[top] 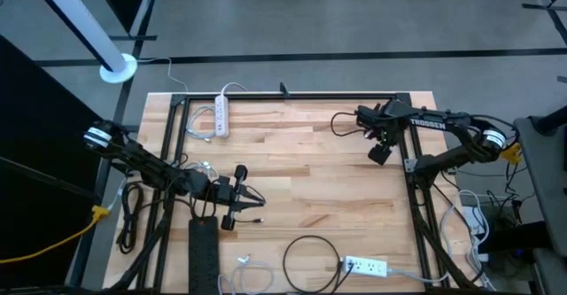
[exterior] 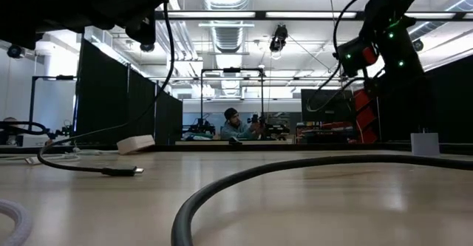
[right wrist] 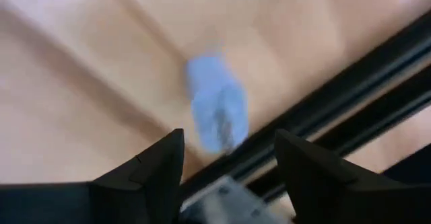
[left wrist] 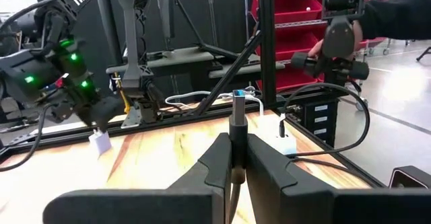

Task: Plug in charger cables
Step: Insert the black charger cable into the white charger adapter

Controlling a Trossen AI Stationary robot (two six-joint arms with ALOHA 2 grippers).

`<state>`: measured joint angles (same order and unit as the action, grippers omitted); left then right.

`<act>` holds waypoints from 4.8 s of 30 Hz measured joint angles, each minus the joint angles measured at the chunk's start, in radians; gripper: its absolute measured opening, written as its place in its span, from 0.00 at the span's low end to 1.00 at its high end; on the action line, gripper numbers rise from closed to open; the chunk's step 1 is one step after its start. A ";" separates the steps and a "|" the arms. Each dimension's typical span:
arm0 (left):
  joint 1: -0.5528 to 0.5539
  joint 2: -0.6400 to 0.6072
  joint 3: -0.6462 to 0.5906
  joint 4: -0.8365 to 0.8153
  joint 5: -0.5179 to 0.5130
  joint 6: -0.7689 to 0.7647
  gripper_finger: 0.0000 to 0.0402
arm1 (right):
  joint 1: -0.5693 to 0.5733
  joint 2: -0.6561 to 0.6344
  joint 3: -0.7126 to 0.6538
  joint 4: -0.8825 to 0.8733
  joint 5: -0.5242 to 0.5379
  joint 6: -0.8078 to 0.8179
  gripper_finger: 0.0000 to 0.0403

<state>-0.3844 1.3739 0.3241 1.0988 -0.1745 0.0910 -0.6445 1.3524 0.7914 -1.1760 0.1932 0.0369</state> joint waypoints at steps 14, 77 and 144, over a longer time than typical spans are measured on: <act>0.000 0.000 0.000 0.000 -0.003 0.000 0.05 | -0.004 0.198 -0.002 0.033 -0.022 -0.065 0.53; 0.120 0.000 0.172 -0.541 0.246 -0.625 0.05 | 0.919 0.032 0.285 0.852 -0.174 -0.305 0.29; 0.025 0.092 0.207 -0.420 0.122 -0.076 0.05 | 0.961 0.329 0.576 0.665 0.000 -0.393 0.29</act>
<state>-0.3598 1.4662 0.5312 0.6791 -0.0527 0.0147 0.3163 1.6814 1.3678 -0.5107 0.1928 -0.3562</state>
